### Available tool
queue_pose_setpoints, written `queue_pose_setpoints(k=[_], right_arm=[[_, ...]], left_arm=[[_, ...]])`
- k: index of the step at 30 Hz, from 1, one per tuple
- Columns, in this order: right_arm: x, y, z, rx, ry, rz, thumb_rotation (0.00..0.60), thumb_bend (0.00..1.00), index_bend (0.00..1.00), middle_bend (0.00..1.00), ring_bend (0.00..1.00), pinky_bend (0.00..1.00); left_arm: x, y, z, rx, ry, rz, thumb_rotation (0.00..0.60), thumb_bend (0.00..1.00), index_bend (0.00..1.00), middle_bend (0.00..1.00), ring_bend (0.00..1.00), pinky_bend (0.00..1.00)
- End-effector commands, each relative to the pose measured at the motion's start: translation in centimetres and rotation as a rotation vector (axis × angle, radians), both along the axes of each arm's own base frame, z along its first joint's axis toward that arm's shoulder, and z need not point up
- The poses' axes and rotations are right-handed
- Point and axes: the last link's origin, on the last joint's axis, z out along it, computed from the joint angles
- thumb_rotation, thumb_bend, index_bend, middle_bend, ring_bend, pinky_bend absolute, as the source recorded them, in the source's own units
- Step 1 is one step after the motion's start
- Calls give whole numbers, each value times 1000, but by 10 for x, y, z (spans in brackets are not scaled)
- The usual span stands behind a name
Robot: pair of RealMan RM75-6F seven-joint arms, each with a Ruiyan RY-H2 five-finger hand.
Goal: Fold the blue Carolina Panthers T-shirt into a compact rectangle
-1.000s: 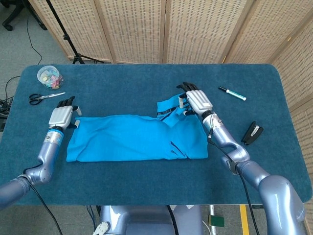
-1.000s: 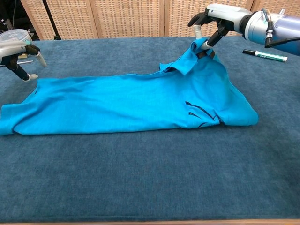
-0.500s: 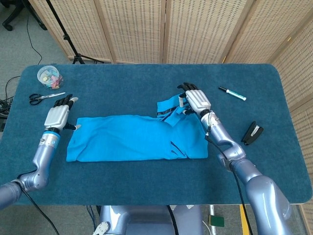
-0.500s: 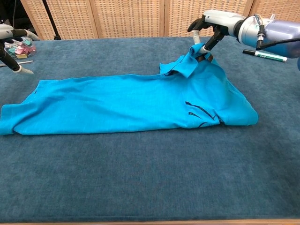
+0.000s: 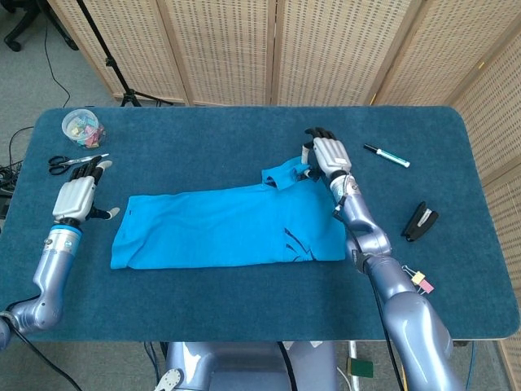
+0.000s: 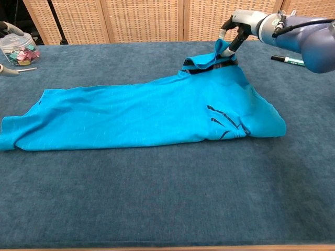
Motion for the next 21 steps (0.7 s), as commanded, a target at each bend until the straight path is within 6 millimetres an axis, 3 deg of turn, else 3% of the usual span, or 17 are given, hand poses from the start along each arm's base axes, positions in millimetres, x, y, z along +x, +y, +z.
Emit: queue_pose_setpoints(k=[1,7,15,21], right_arm=[[-3,-5,-9,64,6,-148,600,0,0,0,0,48],[-5,-5,-8,34,5,-160,600,0,0,0,0,5],[-3,-7,12,-45,-22,-88,600,0,0,0,0,5],[-23,16,38,-62,-6,41,600,0,0,0,0,5]], left_arm=[[0,1,0,-4,-1,4,600,208,0,0,0,0],[0,0,1,-9,-6,5,600,212,0,0,0,0],[2,-4,2,-15,-9,-15,600,213,0,0,0,0],[1,-17,0,-40,20,-64,600,213,0,0,0,0]])
